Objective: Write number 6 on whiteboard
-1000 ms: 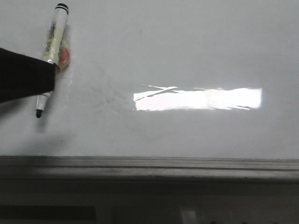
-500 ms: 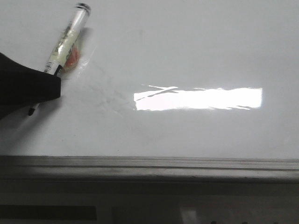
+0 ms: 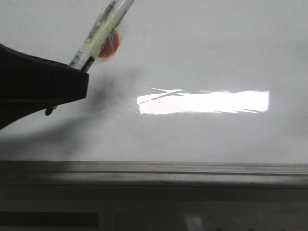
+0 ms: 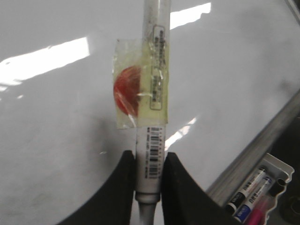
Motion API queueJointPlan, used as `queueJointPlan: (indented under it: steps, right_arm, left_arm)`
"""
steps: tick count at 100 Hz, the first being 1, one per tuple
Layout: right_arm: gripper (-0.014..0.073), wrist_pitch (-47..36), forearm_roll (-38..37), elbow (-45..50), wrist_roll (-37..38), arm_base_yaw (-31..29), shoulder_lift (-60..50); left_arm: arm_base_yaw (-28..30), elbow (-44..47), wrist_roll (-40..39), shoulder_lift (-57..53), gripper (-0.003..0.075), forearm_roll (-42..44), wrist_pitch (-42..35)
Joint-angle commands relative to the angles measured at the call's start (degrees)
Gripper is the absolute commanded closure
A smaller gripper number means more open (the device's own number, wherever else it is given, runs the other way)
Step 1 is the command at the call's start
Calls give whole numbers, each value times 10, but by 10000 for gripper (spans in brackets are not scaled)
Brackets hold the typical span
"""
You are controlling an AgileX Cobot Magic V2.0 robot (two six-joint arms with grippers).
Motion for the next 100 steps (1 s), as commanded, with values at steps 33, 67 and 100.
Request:
queueJointPlan:
  steps: [33,67,100]
  right_arm:
    - [313,-135,28,-147,-29,295,206]
    - [315,-176,28,-218,-27,362,337]
    - [666,-154,35,-218,-25,362,348]
  left_arm:
    - [-12,-14,-5,-14,741,209,-34]
    - [-12,-14,-8,-14,741,246,-35]
    - [-12,-14,-8,-14,740,233,-45]
